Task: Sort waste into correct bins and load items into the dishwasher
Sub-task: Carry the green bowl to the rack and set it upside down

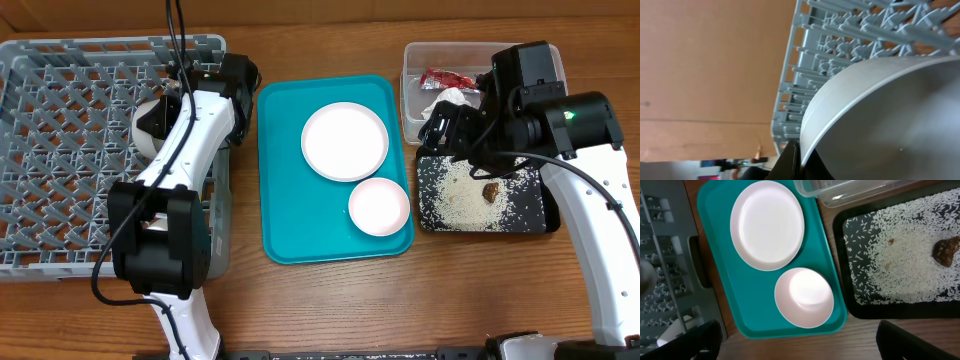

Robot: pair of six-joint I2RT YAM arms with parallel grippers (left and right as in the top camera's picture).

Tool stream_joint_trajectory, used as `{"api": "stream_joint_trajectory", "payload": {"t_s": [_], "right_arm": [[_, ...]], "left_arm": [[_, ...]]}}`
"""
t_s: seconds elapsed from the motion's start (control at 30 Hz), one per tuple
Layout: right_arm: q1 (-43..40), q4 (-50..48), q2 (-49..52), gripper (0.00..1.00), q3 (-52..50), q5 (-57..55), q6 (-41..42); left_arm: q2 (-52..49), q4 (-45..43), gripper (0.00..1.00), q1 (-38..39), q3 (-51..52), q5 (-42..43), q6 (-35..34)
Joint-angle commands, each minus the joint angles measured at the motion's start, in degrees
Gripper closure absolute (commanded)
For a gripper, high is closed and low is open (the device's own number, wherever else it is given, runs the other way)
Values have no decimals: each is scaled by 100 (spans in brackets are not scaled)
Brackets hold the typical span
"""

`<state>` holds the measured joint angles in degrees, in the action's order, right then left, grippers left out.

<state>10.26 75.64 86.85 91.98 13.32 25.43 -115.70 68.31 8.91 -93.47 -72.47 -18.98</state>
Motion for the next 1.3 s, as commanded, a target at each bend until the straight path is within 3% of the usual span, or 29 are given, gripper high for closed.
{"api": "stream_joint_trajectory", "payload": {"t_s": [0.0,0.67,1.27], "right_arm": [[0,-22,-7,0,92,28,-31],[0,-9,-7,0,92,28,-31],[0,-24,-7,0,92,28,-33]], "left_arm": [[-127,46,96,-66,-39,-275,57],[-96,-313,96,-782,-39,-208,129],[-101,-227,96,-605,-37,170,267]]}}
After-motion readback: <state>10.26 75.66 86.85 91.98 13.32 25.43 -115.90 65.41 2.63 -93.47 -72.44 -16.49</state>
